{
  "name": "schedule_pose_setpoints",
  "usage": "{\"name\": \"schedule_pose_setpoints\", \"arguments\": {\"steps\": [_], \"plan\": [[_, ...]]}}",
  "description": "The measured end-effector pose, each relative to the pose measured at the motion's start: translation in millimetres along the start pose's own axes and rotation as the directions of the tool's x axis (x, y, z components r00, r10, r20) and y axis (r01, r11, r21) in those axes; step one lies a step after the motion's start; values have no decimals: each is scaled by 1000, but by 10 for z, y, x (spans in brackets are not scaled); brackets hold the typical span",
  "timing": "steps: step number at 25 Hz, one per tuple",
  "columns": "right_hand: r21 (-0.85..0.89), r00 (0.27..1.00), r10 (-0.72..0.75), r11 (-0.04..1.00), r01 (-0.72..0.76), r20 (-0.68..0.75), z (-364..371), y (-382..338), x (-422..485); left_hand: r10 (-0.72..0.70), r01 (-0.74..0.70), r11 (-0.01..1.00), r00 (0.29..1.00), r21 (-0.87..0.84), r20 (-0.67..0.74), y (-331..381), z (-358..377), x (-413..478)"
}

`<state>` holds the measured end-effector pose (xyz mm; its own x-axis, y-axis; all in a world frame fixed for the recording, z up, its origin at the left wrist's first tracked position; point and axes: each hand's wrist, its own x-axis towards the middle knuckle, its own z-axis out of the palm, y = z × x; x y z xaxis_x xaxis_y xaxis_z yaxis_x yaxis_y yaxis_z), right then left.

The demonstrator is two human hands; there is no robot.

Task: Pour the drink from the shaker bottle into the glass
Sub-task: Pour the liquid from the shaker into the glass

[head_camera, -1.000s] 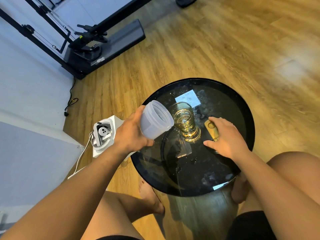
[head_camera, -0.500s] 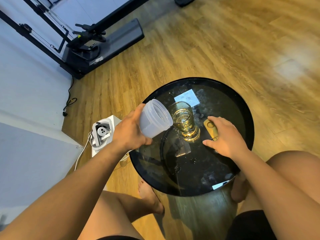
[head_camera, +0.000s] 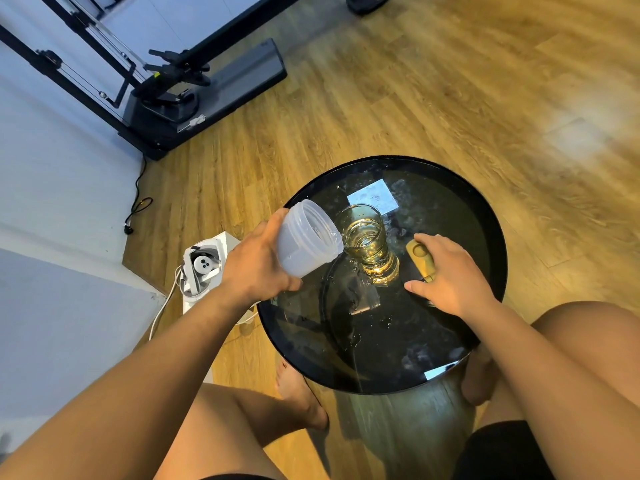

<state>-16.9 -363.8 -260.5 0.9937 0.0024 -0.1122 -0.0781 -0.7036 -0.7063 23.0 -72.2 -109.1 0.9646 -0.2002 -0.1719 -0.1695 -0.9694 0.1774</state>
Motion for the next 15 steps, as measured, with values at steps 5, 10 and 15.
{"name": "schedule_pose_setpoints", "arguments": {"steps": [5,10,15], "plan": [[71,1000,4,997,-5,11,-20,-32,-16,-7,7,1000,1000,-22,0,-21,0,1],[285,989,12,958,32,-149,-94,-105,-39,7,-7,1000,1000,-28,-3,8,2,19],[863,934,347,494,-110,-80,-232,-191,11,7,-7,1000,1000,7,-8,10,-3,22]]}}
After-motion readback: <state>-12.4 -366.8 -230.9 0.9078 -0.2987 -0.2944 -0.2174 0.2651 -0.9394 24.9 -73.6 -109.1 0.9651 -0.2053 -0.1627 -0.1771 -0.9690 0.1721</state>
